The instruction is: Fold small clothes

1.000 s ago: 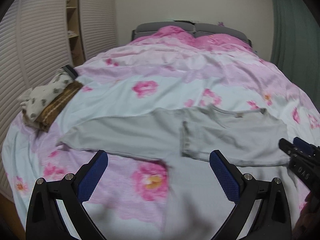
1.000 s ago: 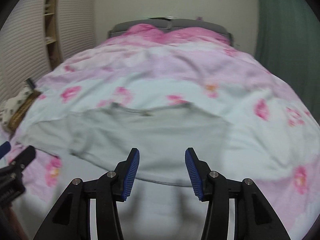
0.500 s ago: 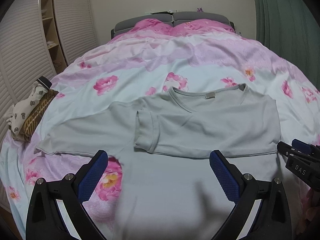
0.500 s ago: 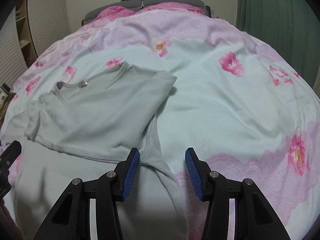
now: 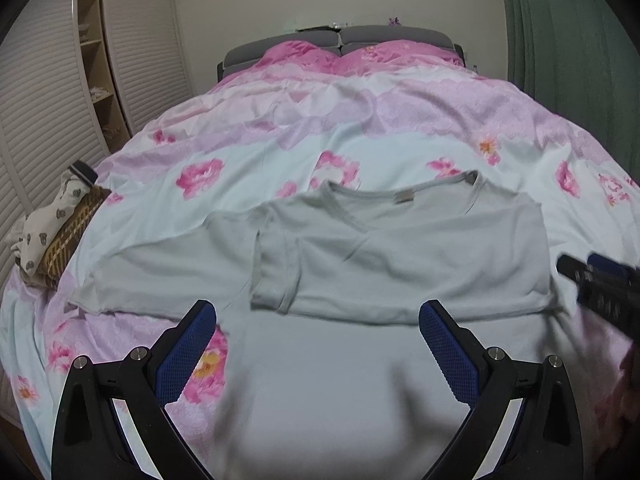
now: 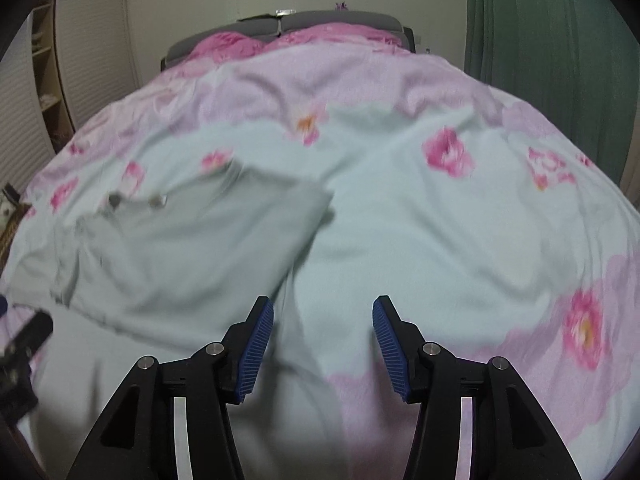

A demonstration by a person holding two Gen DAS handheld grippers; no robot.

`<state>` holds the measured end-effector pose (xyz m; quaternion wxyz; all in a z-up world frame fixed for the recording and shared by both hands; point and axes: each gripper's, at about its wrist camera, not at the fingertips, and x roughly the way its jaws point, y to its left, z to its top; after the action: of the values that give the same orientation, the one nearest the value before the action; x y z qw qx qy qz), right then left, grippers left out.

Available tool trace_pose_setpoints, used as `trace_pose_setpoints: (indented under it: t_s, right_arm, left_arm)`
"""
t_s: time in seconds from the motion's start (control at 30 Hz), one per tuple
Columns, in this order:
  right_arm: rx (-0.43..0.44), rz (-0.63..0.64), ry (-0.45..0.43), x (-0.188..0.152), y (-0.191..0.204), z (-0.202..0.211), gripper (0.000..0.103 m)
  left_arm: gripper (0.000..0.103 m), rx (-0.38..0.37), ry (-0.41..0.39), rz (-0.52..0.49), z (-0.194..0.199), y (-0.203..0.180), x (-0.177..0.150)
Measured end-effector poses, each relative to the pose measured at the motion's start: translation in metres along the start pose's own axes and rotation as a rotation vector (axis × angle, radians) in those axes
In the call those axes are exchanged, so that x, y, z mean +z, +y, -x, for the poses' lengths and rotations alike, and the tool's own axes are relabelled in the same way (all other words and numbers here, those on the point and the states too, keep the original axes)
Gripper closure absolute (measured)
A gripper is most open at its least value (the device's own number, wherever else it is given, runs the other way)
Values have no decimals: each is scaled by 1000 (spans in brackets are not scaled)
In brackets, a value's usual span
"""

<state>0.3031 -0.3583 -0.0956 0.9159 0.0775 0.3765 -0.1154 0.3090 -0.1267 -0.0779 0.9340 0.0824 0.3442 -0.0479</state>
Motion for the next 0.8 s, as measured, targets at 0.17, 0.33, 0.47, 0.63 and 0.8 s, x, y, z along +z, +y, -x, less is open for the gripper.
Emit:
trace_pose_setpoints:
  t_s: [0.17, 0.33, 0.47, 0.63, 0.8]
  right_arm:
    - [60, 19, 22, 36, -13, -31, 52]
    - [194, -44, 128, 49, -29, -71, 63]
    - [297, -48, 152, 52, -27, -86, 92]
    - [248, 24, 74, 62, -16, -82, 99]
    - [217, 31, 37, 77, -16, -80, 99]
  left_arm:
    - [0, -7, -32, -10, -1, -21, 16]
    - [0, 1, -39, -8, -17, -36, 33]
    - [0, 15, -43, 1, -31, -38, 43]
    - [0, 27, -44, 14, -49, -41, 56]
    - [0, 26, -46, 17, -58, -48, 64]
